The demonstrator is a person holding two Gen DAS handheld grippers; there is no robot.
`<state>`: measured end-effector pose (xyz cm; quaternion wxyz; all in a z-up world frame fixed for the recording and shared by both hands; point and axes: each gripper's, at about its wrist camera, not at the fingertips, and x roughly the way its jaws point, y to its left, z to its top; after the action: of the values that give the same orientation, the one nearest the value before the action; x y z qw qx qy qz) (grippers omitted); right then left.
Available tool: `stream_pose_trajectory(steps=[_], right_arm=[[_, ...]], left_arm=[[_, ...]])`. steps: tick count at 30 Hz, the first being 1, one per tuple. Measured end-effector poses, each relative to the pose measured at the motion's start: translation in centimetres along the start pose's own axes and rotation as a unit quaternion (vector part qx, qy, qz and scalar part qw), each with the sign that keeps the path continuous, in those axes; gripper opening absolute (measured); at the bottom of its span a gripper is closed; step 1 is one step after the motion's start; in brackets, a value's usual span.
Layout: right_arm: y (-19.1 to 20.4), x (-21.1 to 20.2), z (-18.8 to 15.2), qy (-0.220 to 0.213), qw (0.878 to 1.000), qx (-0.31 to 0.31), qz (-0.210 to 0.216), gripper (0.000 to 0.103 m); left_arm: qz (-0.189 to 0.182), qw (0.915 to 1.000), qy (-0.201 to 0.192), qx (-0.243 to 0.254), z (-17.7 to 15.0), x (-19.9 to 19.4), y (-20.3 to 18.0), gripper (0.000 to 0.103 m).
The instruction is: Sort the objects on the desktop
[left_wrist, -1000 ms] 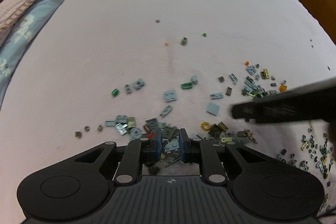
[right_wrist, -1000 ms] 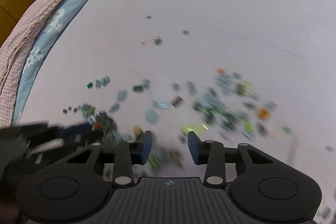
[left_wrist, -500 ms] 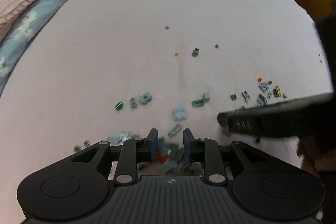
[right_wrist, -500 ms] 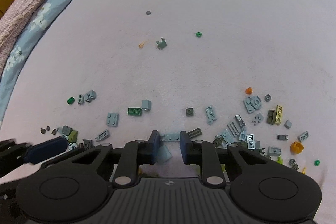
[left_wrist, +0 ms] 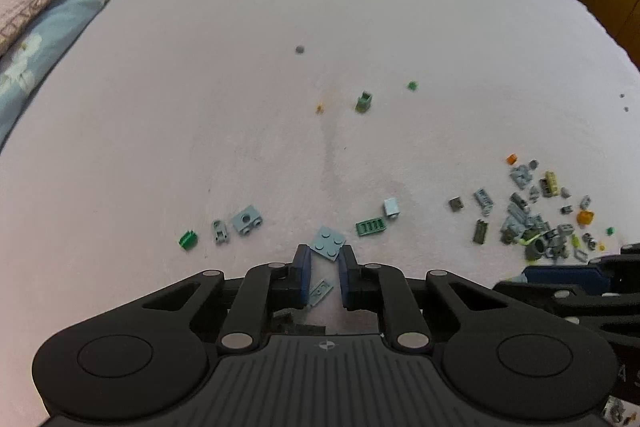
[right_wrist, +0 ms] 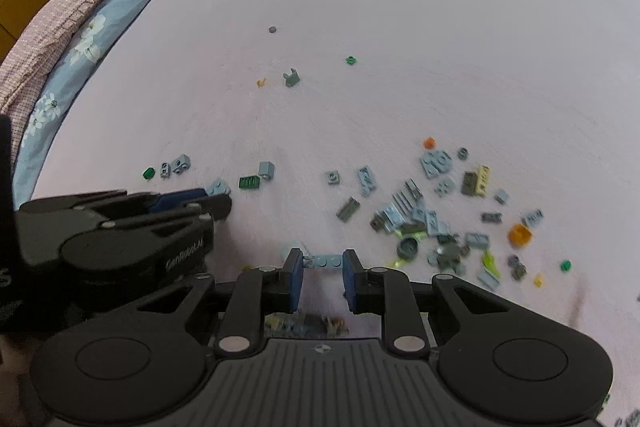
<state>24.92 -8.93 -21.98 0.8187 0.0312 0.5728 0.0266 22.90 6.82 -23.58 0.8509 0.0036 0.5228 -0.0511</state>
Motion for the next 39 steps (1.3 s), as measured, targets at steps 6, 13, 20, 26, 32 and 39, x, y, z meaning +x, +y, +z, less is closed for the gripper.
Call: stream_pose_trajectory(steps=[6, 13, 20, 26, 32, 39], right_arm=[[0.2, -3.4, -0.8, -0.018, 1.000, 0.003, 0.005, 0.023], [0.4, -7.9, -1.9, -0.041, 0.999, 0.008, 0.009, 0.023], [0.6, -14.9, -4.3, -0.077, 0.997, 0.016, 0.002, 0.023], [0.3, -21.3, -7.1, -0.100, 0.995, 0.025, -0.013, 0.023], [-1.6, -27.1, -10.5, -0.125, 0.991, 0.047, -0.033, 0.023], [-5.7, -31.5, -13.8, -0.151, 0.986, 0.059, -0.037, 0.023]], left_arm=[[-0.015, 0.9994, -0.031, -0.004, 0.2, -3.9, -0.3, 0.016], [-0.037, 0.9976, -0.058, -0.001, -0.9, -10.4, -1.2, 0.016], [-0.054, 0.9960, -0.068, 0.023, -3.0, -16.3, -2.7, 0.016], [-0.087, 0.9901, -0.087, 0.068, -3.9, -21.2, -5.5, 0.016], [-0.123, 0.9810, -0.104, 0.108, -4.3, -24.4, -9.4, 0.016], [-0.142, 0.9705, -0.121, 0.152, -4.6, -26.9, -14.3, 0.016]])
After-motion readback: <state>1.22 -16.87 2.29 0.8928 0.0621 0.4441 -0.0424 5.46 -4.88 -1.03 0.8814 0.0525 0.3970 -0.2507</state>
